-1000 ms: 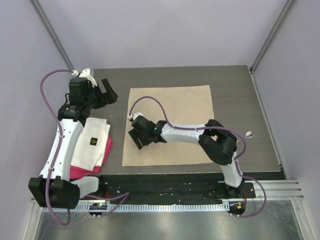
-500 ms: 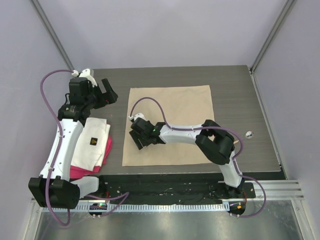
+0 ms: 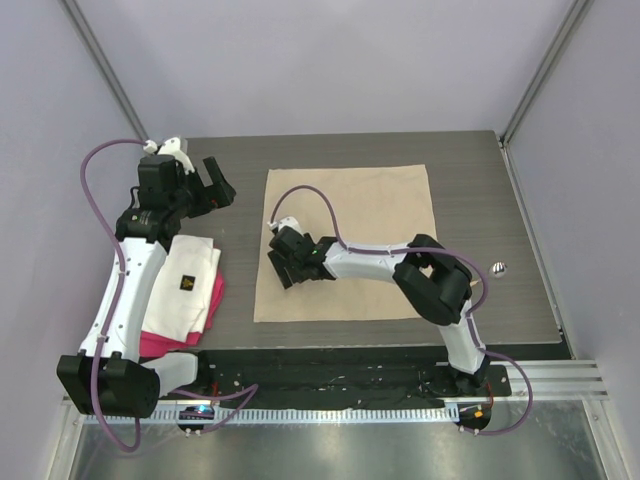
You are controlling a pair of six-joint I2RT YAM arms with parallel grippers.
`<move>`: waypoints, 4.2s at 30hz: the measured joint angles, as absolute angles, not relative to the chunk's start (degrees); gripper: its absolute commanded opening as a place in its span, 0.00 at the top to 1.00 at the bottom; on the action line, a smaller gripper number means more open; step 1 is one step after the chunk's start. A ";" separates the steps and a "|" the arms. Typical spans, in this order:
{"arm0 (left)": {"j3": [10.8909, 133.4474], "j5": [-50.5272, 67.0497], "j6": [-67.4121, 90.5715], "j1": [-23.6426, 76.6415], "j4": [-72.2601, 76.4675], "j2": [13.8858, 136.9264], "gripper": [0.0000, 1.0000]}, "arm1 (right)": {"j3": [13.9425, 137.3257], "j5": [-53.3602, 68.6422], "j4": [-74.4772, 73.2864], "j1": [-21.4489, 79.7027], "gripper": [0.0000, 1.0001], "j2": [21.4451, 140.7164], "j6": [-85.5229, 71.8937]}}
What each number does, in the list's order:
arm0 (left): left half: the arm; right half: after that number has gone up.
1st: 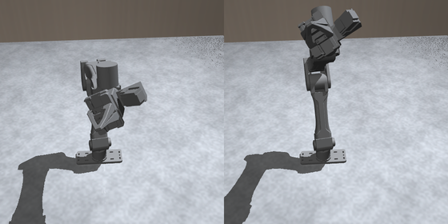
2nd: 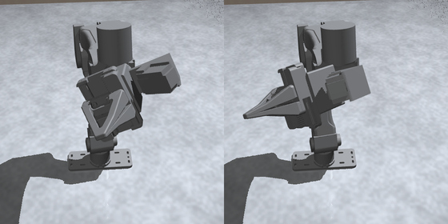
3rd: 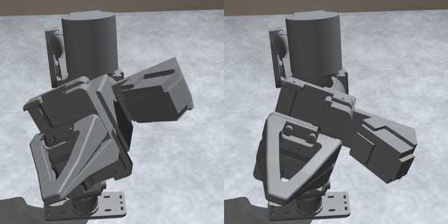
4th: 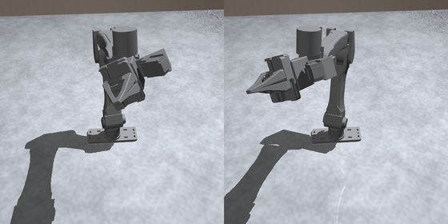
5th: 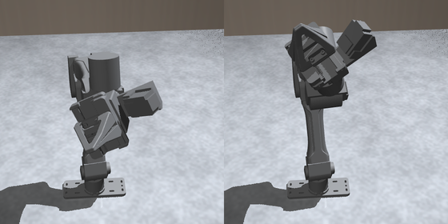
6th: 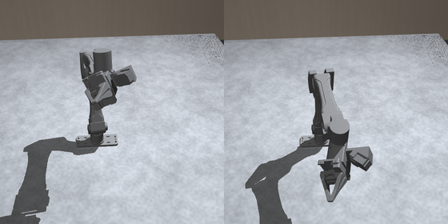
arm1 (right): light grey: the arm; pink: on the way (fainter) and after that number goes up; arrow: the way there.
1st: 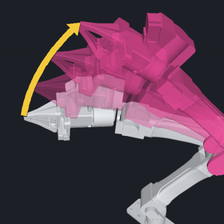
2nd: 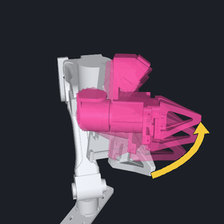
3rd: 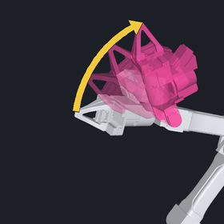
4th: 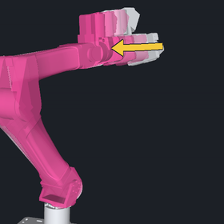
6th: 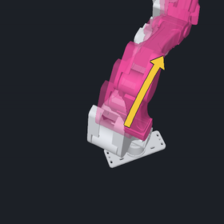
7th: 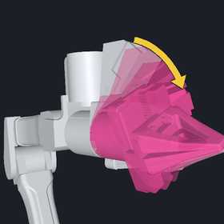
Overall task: Fold the napkin, place the utensils inside, and roll it up
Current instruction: Flatten out the napkin at the center of the board, then fold the napkin at the center of the board.
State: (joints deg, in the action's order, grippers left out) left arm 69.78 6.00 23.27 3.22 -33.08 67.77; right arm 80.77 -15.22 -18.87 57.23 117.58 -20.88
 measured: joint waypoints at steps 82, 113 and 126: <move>69.82 -10.50 22.00 -2.13 -33.67 64.01 0.00 | 98.54 -14.39 -30.15 74.78 0.79 127.79 -22.92; 69.82 -12.03 21.82 -2.11 -33.69 63.18 0.00 | 92.05 -4.62 -26.04 72.31 0.99 116.62 -22.83; 69.82 -12.03 21.80 -2.13 -33.69 63.13 0.00 | 82.91 -12.47 -26.96 53.67 0.99 112.25 -17.39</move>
